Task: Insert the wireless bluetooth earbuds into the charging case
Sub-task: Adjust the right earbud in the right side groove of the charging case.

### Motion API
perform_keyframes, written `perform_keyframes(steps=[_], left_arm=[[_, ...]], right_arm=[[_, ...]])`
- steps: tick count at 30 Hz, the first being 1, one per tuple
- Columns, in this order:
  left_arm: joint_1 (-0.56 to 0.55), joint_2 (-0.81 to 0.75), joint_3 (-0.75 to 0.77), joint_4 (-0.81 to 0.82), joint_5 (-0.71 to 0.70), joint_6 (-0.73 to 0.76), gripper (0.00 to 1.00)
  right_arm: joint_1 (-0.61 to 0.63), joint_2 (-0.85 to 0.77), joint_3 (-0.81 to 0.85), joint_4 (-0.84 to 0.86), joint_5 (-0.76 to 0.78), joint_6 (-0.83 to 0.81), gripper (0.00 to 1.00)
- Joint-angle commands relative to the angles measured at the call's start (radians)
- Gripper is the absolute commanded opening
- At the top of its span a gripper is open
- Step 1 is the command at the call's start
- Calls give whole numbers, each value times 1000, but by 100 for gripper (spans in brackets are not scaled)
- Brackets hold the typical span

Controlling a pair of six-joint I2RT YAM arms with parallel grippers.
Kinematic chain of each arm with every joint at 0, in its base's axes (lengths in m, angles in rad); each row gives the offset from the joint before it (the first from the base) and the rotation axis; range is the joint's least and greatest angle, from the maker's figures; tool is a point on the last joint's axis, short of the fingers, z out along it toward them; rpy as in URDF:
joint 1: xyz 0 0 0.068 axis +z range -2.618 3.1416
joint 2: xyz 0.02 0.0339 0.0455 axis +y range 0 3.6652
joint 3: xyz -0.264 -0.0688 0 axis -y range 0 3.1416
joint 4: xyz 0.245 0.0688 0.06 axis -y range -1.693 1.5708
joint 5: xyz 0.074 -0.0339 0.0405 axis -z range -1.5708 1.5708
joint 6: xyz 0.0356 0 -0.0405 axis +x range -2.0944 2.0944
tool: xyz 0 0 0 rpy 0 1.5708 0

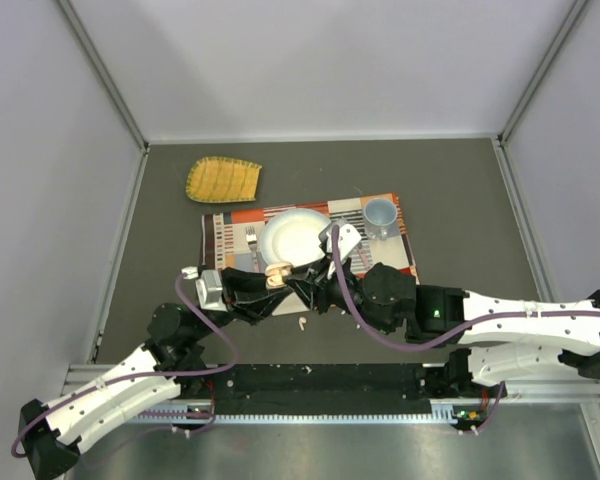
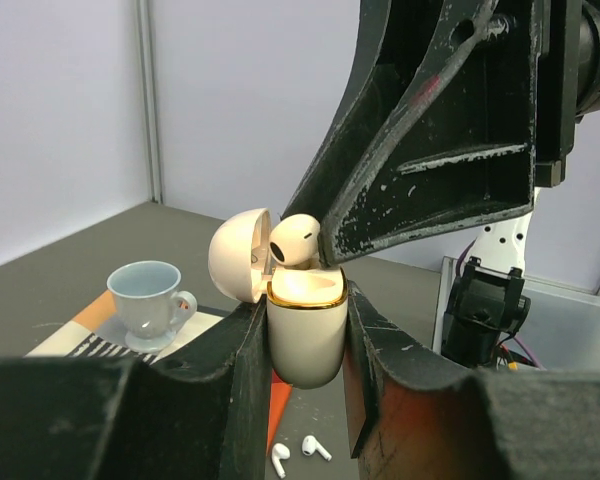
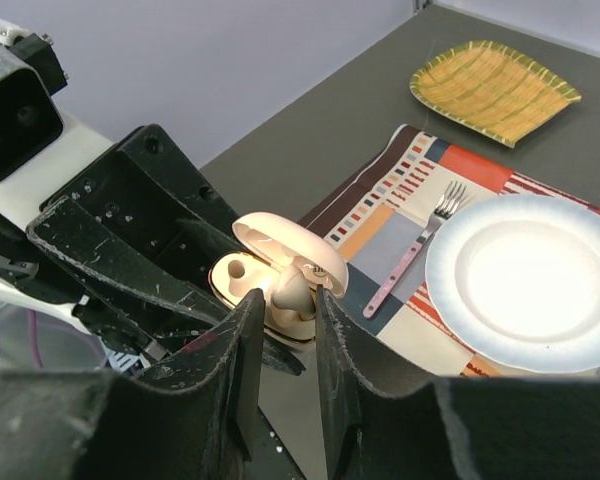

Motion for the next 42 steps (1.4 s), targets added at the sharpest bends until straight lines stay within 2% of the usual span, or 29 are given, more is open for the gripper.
perform_keyframes(steps=[1, 10, 12, 19, 22, 31, 34, 39, 42], left_arm=[[0, -10, 21, 58, -6, 8, 0], [-2, -20, 14, 52, -41, 12, 0], [-2, -22, 14, 50, -44, 14, 0], [0, -26, 13, 46, -45, 14, 0], [0, -25, 16, 46, -42, 15, 0], [0, -11, 34, 53, 31, 14, 0], [-2, -5, 39, 55, 51, 11, 0], [0, 6, 42, 56, 71, 2, 0], [-2, 12, 42, 66, 80, -4, 0]], right_arm=[[-12, 4, 45, -5, -41, -19, 27], [-12, -58, 14, 25, -57, -26, 36], [-12, -93, -12, 76, -64, -29, 38], [-12, -154, -59, 104, 13, -12, 38], [-11, -144, -56, 100, 45, -3, 38], [-12, -56, -1, 94, 9, 3, 38], [-12, -44, 8, 96, -5, 3, 40], [-12, -45, 5, 96, -16, 4, 52], [-11, -42, 3, 90, -16, 4, 52]])
